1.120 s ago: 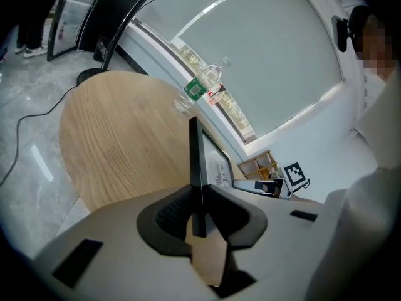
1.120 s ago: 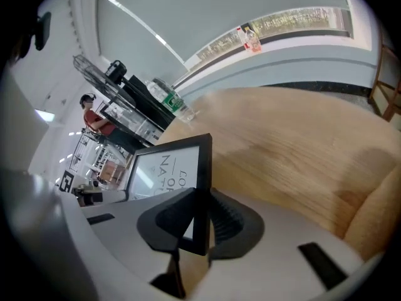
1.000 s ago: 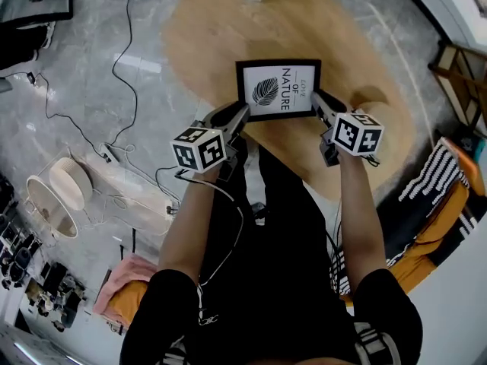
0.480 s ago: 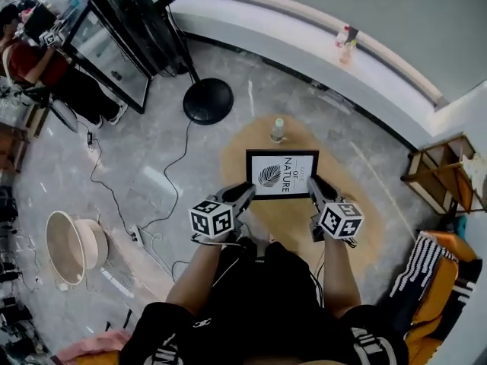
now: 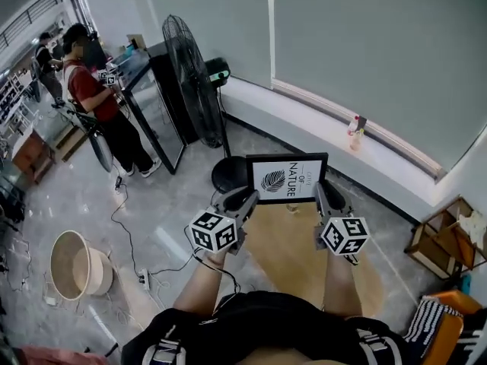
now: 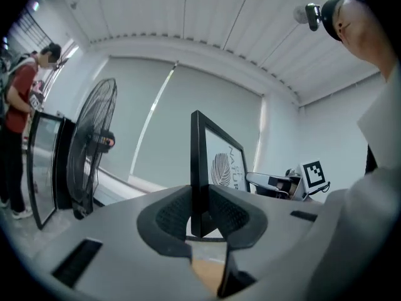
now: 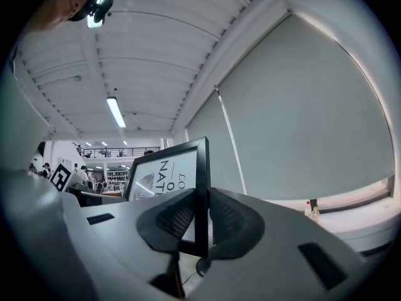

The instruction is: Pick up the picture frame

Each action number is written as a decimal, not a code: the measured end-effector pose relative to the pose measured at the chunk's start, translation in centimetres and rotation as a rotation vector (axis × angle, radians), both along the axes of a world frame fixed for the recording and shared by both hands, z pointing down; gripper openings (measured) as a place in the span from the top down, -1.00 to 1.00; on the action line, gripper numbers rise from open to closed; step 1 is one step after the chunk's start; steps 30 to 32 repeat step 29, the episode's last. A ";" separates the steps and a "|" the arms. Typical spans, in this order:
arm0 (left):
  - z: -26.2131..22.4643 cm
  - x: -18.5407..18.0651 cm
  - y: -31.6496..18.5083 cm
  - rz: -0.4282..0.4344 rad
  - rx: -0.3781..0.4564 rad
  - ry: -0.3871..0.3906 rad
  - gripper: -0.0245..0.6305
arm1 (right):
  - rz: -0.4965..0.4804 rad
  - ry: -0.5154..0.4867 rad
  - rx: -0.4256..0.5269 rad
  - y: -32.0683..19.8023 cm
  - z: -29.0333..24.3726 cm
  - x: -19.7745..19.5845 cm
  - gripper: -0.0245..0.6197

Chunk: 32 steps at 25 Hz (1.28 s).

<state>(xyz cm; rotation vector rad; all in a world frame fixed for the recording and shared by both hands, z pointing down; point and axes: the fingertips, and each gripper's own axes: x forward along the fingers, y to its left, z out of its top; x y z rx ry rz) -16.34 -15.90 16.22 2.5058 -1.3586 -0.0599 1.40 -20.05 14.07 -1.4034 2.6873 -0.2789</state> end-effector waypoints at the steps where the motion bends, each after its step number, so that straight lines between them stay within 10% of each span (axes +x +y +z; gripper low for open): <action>1: -2.1 -0.5 -0.3 -0.016 0.039 -0.011 0.64 | -0.008 -0.004 0.040 -0.3 -2.1 -0.5 0.65; 8: -9.2 -2.1 1.0 -0.090 0.199 -0.044 0.63 | -0.054 0.024 0.231 1.6 -9.8 -2.1 0.66; 32: -8.6 -2.1 0.2 -0.122 0.186 -0.074 0.63 | -0.079 0.029 0.182 0.4 -8.4 -2.1 0.65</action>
